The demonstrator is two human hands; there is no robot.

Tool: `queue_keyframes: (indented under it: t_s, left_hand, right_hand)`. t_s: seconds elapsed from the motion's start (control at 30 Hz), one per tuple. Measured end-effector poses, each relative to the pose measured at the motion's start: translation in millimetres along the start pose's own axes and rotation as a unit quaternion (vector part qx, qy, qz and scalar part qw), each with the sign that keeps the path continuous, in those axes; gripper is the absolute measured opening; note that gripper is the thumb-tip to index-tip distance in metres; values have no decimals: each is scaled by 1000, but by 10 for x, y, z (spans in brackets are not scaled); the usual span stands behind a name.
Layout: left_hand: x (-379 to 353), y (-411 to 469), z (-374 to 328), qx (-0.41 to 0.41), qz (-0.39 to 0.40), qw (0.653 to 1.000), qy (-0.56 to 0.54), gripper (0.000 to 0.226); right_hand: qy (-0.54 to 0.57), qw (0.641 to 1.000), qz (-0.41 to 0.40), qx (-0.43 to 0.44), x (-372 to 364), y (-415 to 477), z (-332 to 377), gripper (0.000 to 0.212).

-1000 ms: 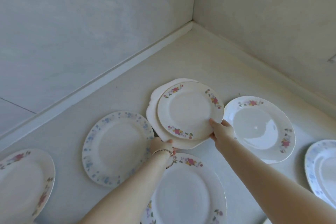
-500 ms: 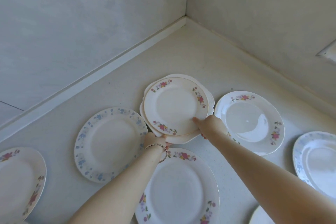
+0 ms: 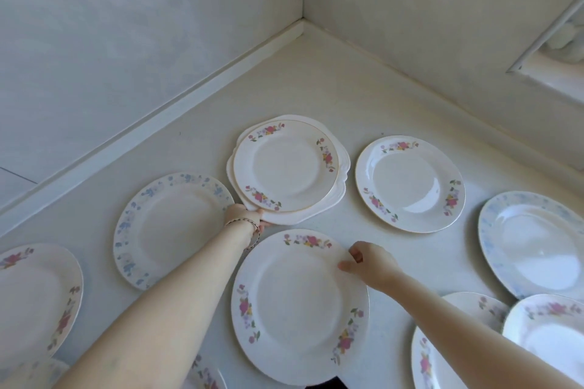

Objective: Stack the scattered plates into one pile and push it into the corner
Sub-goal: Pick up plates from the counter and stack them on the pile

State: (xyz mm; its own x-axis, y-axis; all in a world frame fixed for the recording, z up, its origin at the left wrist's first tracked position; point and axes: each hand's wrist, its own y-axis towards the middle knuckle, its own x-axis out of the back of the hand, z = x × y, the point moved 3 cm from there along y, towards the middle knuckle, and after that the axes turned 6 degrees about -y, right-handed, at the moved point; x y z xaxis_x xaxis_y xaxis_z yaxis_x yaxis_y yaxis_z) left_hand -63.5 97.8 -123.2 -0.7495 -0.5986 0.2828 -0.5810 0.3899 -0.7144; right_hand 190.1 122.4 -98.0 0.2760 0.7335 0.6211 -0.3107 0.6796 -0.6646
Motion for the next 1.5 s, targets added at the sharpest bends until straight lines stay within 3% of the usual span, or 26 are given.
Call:
queue_keyframes:
  t_s: [0.1, 0.17, 0.33, 0.5, 0.63, 0.73, 0.83, 0.9, 0.97, 1.07, 1.17, 1.3, 1.37, 1.5]
  left_hand:
    - [48, -32, -18, 8, 0, 1000, -4, 9]
    - [59, -73, -28, 15, 18, 1000, -8, 9]
    - [80, -155, 25, 46, 39, 998, -37, 13]
    - [53, -373, 299, 107, 69, 988, -90, 12]
    - [145, -618, 533, 82, 79, 990, -83, 15]
    - [280, -680, 767, 43, 92, 995, -14, 15]
    - [463, -824, 947, 17, 65, 993, 97, 19]
    - [570, -943, 1065, 32, 72, 992, 100, 5]
    - [668, -1036, 1173, 21, 70, 992, 103, 7]
    - [777, -1080, 1314, 22, 65, 993, 91, 14]
    - [780, -1092, 1387, 58, 72, 992, 87, 9]
    - [747, -1130, 1174, -86, -12, 959, 268, 16]
    - [714, -1161, 1066, -128, -25, 951, 279, 25]
    - [682, -1106, 967, -135, -48, 950, 278, 29]
  right_hand:
    - [176, 983, 55, -7, 61, -142, 8, 17]
    - [234, 971, 56, 12, 173, -279, -24, 18]
    - [351, 934, -62, 36, 662, -582, -260, 22]
    - [506, 850, -139, 52, 988, -748, -511, 25]
    - [592, 787, -168, 46, 851, -745, -677, 27]
    - [626, 760, -171, 20, 653, -694, -873, 30]
    - [653, 741, -155, 5, 490, -682, -1024, 18]
    - [653, 744, -141, 3, 401, -697, -1091, 36]
    - [653, 745, -136, -6, 340, -710, -1135, 49]
    - [674, 727, -132, -14, 271, -724, -1128, 18]
    - [662, 736, -135, -29, 216, -725, -1067, 22]
    - [667, 734, -125, -28, 197, -736, -970, 14]
    - [682, 721, -117, -29, 187, -752, -946, 7]
    - [709, 696, -110, -34, 220, -822, -893, 4]
